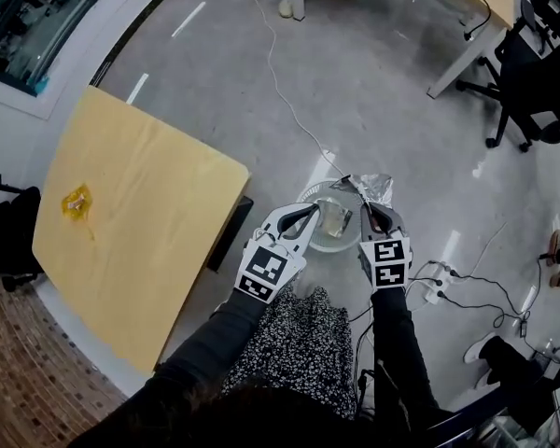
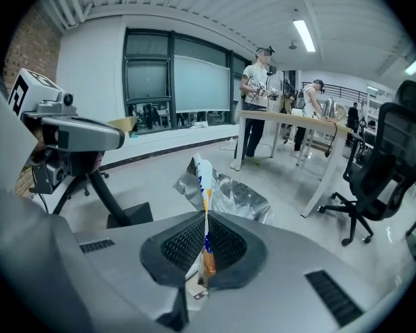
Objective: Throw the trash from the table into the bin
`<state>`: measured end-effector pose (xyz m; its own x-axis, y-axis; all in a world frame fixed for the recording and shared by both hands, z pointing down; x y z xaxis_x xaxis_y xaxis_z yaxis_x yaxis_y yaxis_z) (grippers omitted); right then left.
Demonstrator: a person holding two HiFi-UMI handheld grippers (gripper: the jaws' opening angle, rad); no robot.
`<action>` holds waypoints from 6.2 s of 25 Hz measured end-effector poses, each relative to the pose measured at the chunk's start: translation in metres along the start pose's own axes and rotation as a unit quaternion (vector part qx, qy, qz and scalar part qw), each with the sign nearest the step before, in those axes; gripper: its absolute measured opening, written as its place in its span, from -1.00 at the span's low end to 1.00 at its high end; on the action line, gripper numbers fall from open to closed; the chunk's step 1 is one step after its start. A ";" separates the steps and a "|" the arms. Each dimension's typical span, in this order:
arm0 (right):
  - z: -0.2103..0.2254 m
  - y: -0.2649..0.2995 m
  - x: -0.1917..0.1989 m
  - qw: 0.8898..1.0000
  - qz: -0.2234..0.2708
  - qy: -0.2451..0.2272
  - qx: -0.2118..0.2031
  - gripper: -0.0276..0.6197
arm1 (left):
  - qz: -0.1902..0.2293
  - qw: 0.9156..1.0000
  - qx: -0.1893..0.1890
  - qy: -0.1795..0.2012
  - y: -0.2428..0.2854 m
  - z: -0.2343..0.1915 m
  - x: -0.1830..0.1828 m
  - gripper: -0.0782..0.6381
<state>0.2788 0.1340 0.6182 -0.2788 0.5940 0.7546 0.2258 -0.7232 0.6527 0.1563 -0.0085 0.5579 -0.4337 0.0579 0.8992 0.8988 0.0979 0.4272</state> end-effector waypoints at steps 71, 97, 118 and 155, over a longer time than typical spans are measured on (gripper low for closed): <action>-0.030 -0.016 -0.039 0.995 0.060 0.022 -0.079 -0.85 | 0.032 0.998 -0.048 -0.019 -0.042 -0.004 -0.021 -0.82; -0.174 -0.081 -0.208 0.932 0.168 -0.155 -0.283 -0.88 | 0.104 0.935 -0.335 -0.051 -0.281 -0.014 -0.068 -0.82; -0.389 -0.023 -0.254 0.884 0.151 -0.220 -0.385 -0.88 | 0.123 0.874 -0.460 -0.101 -0.456 -0.087 0.004 -0.82; -0.537 0.126 -0.302 0.899 0.110 -0.253 -0.341 -0.50 | 0.118 0.879 -0.439 -0.142 -0.508 -0.245 0.060 -0.82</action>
<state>-0.1099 -0.3258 0.4362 0.2016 0.3697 0.9070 -0.4496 -0.7878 0.4210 -0.3107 -0.2978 0.4176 -0.1146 0.2310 0.9662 0.6136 -0.7484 0.2517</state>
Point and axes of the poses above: the fingertips, and each gripper's own axes: y forward along the fingers, z to its right, x out of its underside, the point moved 8 cm from there along -y, backward along the fingers, and after that the axes turned 4 degrees about -x, right-handed, at the moved point
